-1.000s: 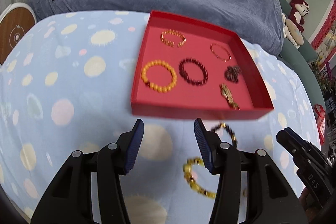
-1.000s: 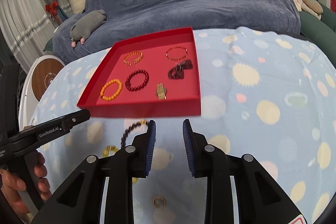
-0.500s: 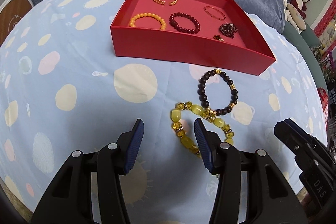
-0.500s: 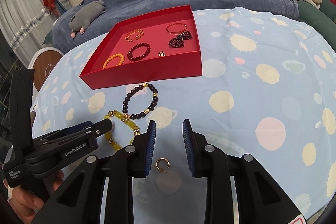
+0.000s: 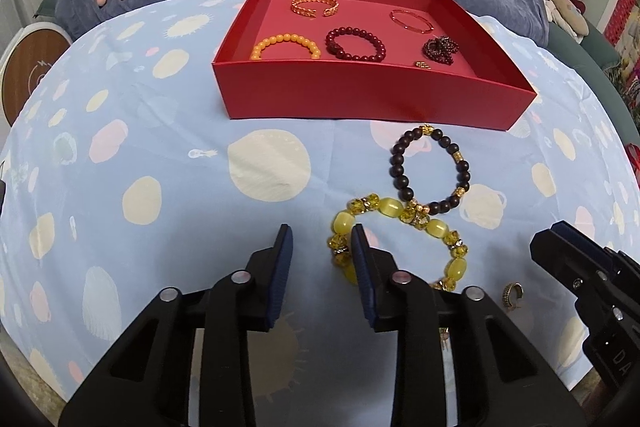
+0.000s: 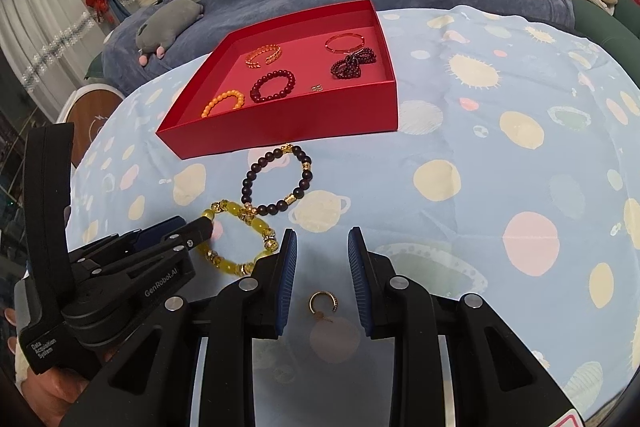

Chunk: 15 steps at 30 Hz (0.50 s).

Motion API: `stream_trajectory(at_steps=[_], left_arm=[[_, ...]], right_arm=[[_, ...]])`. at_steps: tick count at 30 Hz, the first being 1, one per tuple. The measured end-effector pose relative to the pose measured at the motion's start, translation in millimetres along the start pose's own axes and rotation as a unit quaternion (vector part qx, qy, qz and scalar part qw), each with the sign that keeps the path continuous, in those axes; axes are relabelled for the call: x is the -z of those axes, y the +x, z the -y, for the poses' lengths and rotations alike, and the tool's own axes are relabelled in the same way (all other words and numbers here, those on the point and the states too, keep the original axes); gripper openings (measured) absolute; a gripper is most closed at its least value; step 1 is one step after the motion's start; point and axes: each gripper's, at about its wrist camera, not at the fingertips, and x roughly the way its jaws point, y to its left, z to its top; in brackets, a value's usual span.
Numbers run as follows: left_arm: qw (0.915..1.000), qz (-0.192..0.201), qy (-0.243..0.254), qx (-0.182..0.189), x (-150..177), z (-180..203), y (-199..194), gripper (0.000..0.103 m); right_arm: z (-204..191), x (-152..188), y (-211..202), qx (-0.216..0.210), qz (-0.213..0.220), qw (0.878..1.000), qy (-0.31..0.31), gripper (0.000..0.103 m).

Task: Organize jewelry
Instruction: 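Grasp the yellow amber bead bracelet with the left tool while the right tool grasps the black bead bracelet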

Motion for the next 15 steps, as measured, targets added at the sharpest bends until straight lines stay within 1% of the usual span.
stream_trajectory(at_steps=[2,4,6,11,15], left_arm=[[1.0,0.001,-0.002,-0.003,0.5,-1.7,-0.5,0.021],[1.0,0.002,-0.003,-0.007,1.1,-3.6,-0.9,0.013],[1.0,0.001,-0.007,-0.004,1.7,-6.5,-1.6,0.009],[0.9998,-0.003,-0.02,0.005,2.8,-14.4,-4.0,0.009],[0.9996,-0.006,-0.028,0.002,5.6,-23.9,-6.4,0.009]], right_arm=[[-1.6,0.4,0.6,-0.001,-0.001,1.0,-0.001,0.027],[-2.8,0.3,1.1,-0.002,-0.002,1.0,-0.002,0.027],[-3.6,0.6,1.7,-0.002,-0.002,1.0,-0.003,0.027],[-5.4,0.8,4.2,-0.004,-0.006,1.0,-0.005,0.027],[-9.6,-1.8,7.9,-0.006,-0.008,1.0,-0.012,0.027]])
